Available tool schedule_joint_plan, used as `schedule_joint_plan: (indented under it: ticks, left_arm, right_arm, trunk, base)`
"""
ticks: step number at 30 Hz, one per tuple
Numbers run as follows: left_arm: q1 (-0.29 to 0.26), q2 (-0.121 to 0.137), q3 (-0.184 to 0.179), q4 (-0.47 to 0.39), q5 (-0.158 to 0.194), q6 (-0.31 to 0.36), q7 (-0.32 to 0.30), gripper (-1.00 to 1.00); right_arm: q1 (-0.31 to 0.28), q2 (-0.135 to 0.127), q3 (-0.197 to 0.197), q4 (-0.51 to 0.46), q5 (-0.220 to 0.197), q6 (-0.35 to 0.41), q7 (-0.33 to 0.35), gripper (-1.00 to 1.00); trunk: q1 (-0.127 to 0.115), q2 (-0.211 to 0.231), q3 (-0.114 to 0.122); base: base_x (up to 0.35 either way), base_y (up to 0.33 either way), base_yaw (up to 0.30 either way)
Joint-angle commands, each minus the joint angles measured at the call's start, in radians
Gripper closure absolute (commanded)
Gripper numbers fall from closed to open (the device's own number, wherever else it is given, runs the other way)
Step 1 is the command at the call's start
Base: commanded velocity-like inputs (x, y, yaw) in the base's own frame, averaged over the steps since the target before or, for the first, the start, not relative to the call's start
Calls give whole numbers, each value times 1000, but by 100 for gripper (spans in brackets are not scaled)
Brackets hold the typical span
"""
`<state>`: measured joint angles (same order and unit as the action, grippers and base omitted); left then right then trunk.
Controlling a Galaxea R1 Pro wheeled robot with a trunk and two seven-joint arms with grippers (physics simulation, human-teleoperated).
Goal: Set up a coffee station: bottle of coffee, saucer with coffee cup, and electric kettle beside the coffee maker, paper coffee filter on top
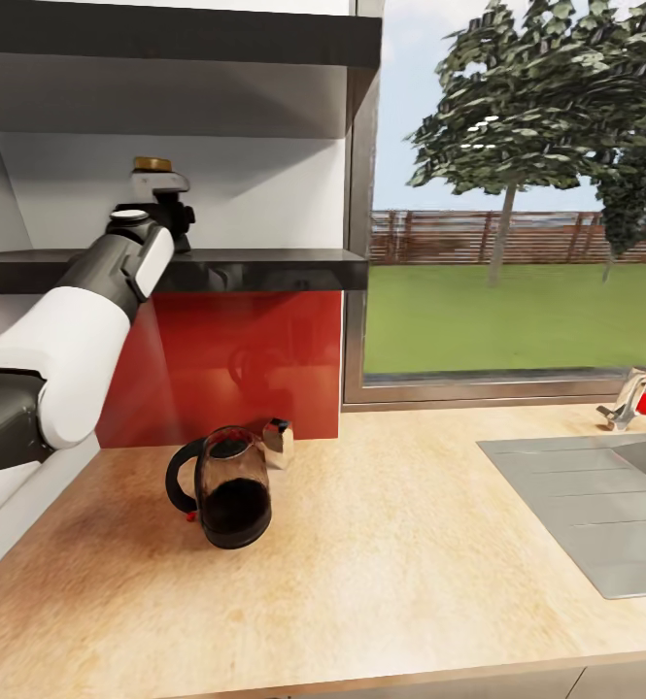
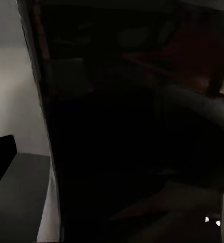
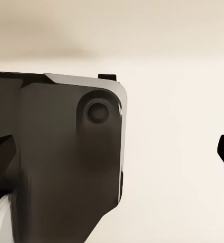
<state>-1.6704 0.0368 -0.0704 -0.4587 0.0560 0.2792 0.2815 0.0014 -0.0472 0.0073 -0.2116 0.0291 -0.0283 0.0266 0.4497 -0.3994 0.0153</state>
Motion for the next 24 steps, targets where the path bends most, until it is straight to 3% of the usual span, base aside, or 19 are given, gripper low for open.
schedule_joint_plan:
  ticks: [1, 2, 24]
  left_arm:
    - [0, 2, -7, -2, 6, 7, 7, -100]
    - [0, 3, -7, -2, 5, 8, 8, 100]
    - [0, 4, -6, -5, 5, 9, 8, 100]
  right_arm:
    - [0, 0, 0, 0, 3, -2, 3, -100]
    - [0, 0, 0, 0, 3, -2, 3, -100]
    - [0, 0, 0, -1, 3, -2, 3, -100]
  trunk:
    - [0, -1, 0]
    - [0, -1, 0]
    - [0, -1, 0]
  base:
    - [0, 0, 0]
    - [0, 0, 0]
    - [0, 0, 0]
